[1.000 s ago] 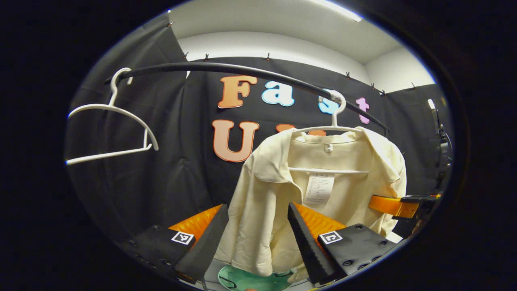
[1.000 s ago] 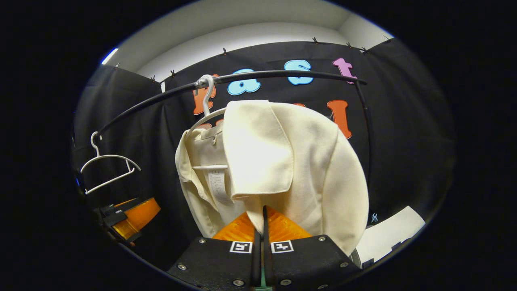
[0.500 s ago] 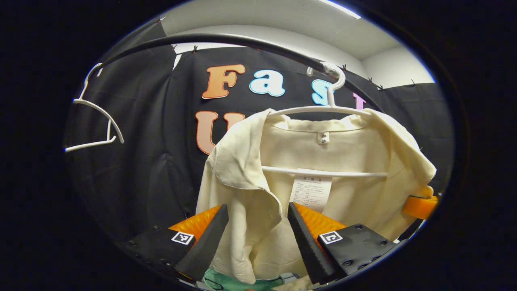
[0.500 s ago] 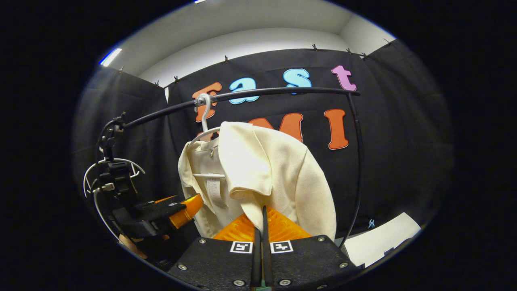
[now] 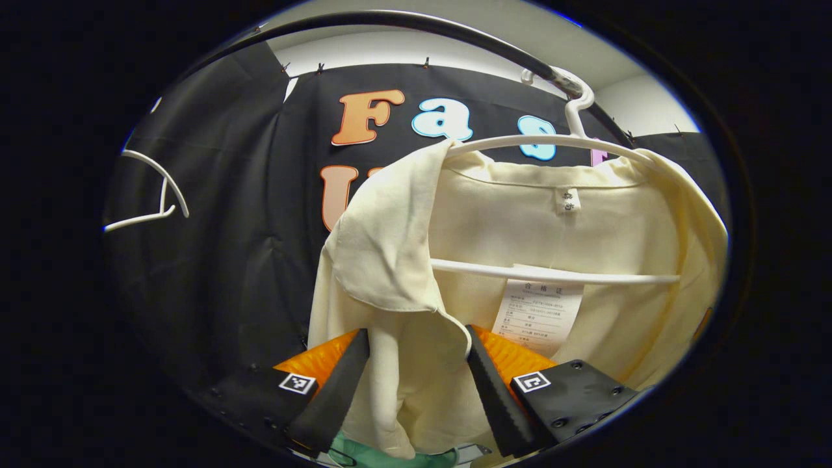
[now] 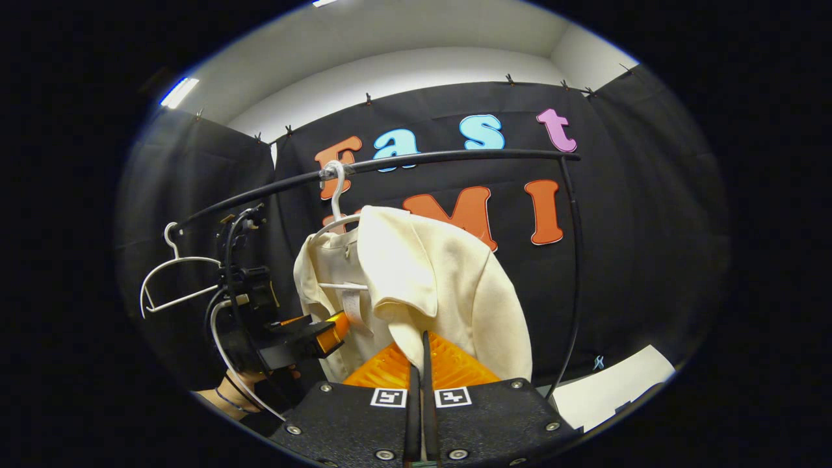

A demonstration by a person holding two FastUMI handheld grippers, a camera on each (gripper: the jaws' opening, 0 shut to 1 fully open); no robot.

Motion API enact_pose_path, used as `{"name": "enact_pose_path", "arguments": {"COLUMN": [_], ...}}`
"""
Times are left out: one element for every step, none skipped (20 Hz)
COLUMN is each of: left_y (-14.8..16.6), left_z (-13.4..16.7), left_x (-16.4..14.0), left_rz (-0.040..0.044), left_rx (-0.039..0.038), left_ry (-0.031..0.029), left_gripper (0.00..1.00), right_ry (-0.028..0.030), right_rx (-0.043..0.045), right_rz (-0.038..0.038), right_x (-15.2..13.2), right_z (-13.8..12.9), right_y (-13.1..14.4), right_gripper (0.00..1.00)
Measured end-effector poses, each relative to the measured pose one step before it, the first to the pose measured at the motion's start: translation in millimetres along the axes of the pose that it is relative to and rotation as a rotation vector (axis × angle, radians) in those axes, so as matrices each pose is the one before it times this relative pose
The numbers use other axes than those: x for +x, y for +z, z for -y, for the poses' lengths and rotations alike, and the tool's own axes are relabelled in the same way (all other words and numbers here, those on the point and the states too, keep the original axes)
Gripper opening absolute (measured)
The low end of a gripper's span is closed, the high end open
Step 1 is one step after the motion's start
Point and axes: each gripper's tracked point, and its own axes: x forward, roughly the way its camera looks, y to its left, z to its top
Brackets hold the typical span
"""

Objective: Grasp the clothes on the hanger with both hands and then place them into the laundry hamper below.

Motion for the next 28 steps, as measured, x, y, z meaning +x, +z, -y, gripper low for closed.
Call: {"name": "enact_pose_path", "arguments": {"left_y": [1.8, -0.68, -1.51, -0.39, -2.01, 1.34, 0.63, 0.17, 1.36, 3.9, 4.13, 4.47, 5.66, 5.11, 6.37, 5.02, 6.91, 7.5, 7.33, 7.5, 6.94, 6.77, 6.22, 4.41, 5.35, 3.1, 3.8, 4.1], "left_z": [-0.97, -1.95, -4.82, -3.81, -4.55, -2.46, -4.13, 0.06, 3.15, -2.64, -4.32, -8.16, -7.47, -6.09, -6.47, -6.09, -7.17, -9.07, -7.91, -6.92, -7.6, -8.26, -6.26, -3.4, -3.3, -3.25, -2.08, -2.7], "left_x": [0.58, 0.02, -1.13, 1.62, -1.76, -0.92, -1.06, -2.06, -1.79, -4.09, -1.35, -2.0, -2.18, -3.72, -3.92, -5.66, -5.05, -4.93, -3.36, -3.33, -2.37, -2.13, -1.37, -0.55, 0.53, 1.5, 1.31, -0.1], "left_rz": [0.00832, -0.0022, -0.00394, -0.00391, -0.0044, -0.00317, -0.00745, -0.00552, -0.00667, 0.00563, 0.00481, 0.00386, 0.0044, 0.00815, 0.00982, 0.0106, 0.01201, 0.01268, 0.01185, 0.01165, 0.01079, 0.01147, 0.01073, 0.0075, 0.00703, 0.00315, 0.00631, 0.00772], "left_rx": [0.00746, 0.00886, 0.00867, 0.01189, 0.01011, 0.00967, 0.01352, 0.00719, -0.0037, -0.00594, 0.00251, 0.00983, 0.01086, 0.00505, -0.00073, -0.0006, 0.00388, 0.00137, -0.00081, 0.00259, -0.00852, -0.00555, -0.0065, -0.00791, -0.0035, 0.00366, 0.00656, 0.00516], "left_ry": [0.00398, 0.0066, 0.01884, 0.01485, 0.00562, 0.0029, 0.00479, -0.01419, -0.02786, -0.00321, 0.00065, 0.00076, 0.00546, 0.00361, 0.00069, 0.00301, 0.00411, 0.00376, 0.01112, 0.01011, 0.0046, 0.01012, 0.00873, 0.00607, 0.0065, 0.00376, 0.00084, 0.00185], "left_gripper": [0.92, 0.79, 0.66, 0.54, 0.41, 0.2, 0.16, 0.07, 0.07, 0.07, 0.07, 0.07, 0.07, 0.07, 0.07, 0.07, 0.07, 0.07, 0.07, 0.07, 0.07, 0.07, 0.09, 0.09, 0.07, 0.07, 0.07, 0.07], "right_ry": [0.00057, 0.00368, 0.00335, -0.00259, -0.00528, -0.00525, -0.0017, -0.00175, -0.00405, -0.01151, -0.01553, -0.01692, -0.01286, -0.00714, -0.00529, -0.00495, -0.00222, -0.00367, -0.00306, -0.00572, -0.00558, -0.00474, -0.00576, -0.00545, -0.00376, -0.00172, -0.00178, -0.00309], "right_rx": [-0.00007, 0.00079, -0.00095, -0.00535, -0.00707, -0.0059, -0.00214, 0.00359, 0.00828, 0.00936, 0.00449, 0.00114, -0.003, -0.00516, -0.00468, -0.00654, -0.00771, -0.01174, -0.00963, -0.00644, -0.00761, -0.00896, -0.01078, -0.01125, -0.00794, -0.00497, -0.00365, -0.00255], "right_rz": [0.00196, 0.00148, 0.00427, 0.0084, 0.01139, 0.01047, 0.00829, 0.00597, 0.00684, 0.01012, 0.01168, 0.00996, 0.00979, 0.0059, 0.00675, 0.00565, 0.00654, 0.00524, 0.00309, 0.01206, 0.01027, 0.00873, 0.01015, 0.00999, 0.00509, 0.00502, 0.00279, 0.00059], "right_x": [-1.86, -1.1, -2.52, -1.75, -2.27, -1.57, -2.82, -1.57, -2.5, -1.28, 0.51, 0.0, -1.17, 1.25, 1.54, 1.34, 0.52, 0.79, 0.63, -0.61, 0.53, 0.88, 0.78, 1.71, 0.87, -0.65, 2.04, 2.53], "right_z": [1.14, -0.8, 0.13, 0.45, 1.75, 1.38, 0.77, 1.42, 2.76, 3.84, 5.64, 4.75, 4.11, 1.54, -0.73, 0.01, 0.64, -0.57, 1.42, 1.33, 1.06, 1.33, 1.95, 1.96, 1.89, 1.47, 2.28, 3.14], "right_y": [1.86, 2.4, 2.14, 3.19, 5.55, 4.92, 3.81, 2.89, 2.79, 4.54, 4.12, 4.22, 2.28, 4.28, 4.83, 4.02, 3.03, 4.55, 3.12, 5.8, 6.42, 5.3, 5.4, 5.17, 3.32, 3.56, 3.45, 1.8], "right_gripper": [0.02, 0.01, 0.01, 0.0, 0.0, 0.0, 0.0, 0.0, 0.0, 0.0, 0.0, 0.0, 0.0, 0.0, 0.0, 0.0, 0.0, 0.0, 0.0, 0.0, 0.0, 0.0, 0.0, 0.0, 0.0, 0.0, 0.0, 0.0]}}
